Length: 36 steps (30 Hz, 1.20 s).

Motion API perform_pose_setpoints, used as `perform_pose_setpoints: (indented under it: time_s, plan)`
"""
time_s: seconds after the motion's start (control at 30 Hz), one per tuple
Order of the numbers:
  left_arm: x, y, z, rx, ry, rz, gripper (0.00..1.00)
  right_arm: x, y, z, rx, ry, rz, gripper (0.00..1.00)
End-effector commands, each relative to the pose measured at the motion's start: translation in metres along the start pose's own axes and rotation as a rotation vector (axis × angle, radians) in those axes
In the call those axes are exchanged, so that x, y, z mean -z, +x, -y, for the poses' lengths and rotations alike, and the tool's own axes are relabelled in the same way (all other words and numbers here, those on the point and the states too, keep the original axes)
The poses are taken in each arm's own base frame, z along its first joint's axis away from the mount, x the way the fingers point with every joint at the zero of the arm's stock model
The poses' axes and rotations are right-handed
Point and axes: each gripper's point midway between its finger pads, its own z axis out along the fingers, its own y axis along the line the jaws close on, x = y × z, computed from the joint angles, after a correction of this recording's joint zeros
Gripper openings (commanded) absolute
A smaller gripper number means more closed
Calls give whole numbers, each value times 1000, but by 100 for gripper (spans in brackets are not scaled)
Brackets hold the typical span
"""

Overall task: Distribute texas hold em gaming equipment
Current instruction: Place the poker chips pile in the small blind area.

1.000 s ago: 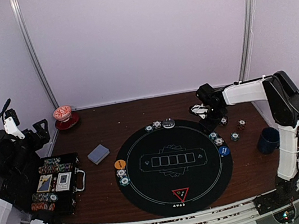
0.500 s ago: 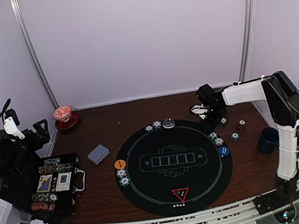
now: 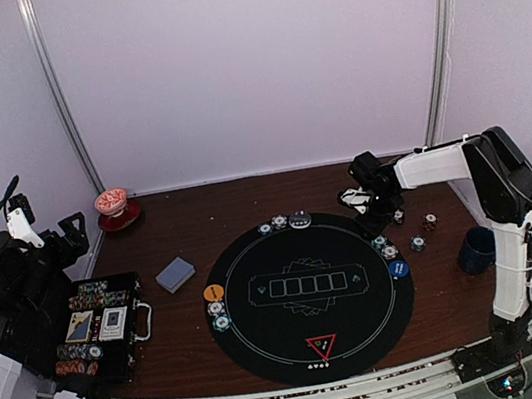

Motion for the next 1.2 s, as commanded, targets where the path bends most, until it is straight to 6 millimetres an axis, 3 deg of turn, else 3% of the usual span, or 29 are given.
perform_pose_setpoints:
  time_s: [0.0,0.83,0.97,1.17]
  plan:
    - [1,-12,2,14,13,53,98,-8,9,4,8,7,-32,31]
    - [2,-13,2,15,16,56,98,-6,10,6,7,4,-36,52]
    - [2,-13,2,14,14,56,98,7,1,7,1,-4,6,59]
    - [2,-13,1,14,11,56,98,50,-23,12,-18,-7,139,71]
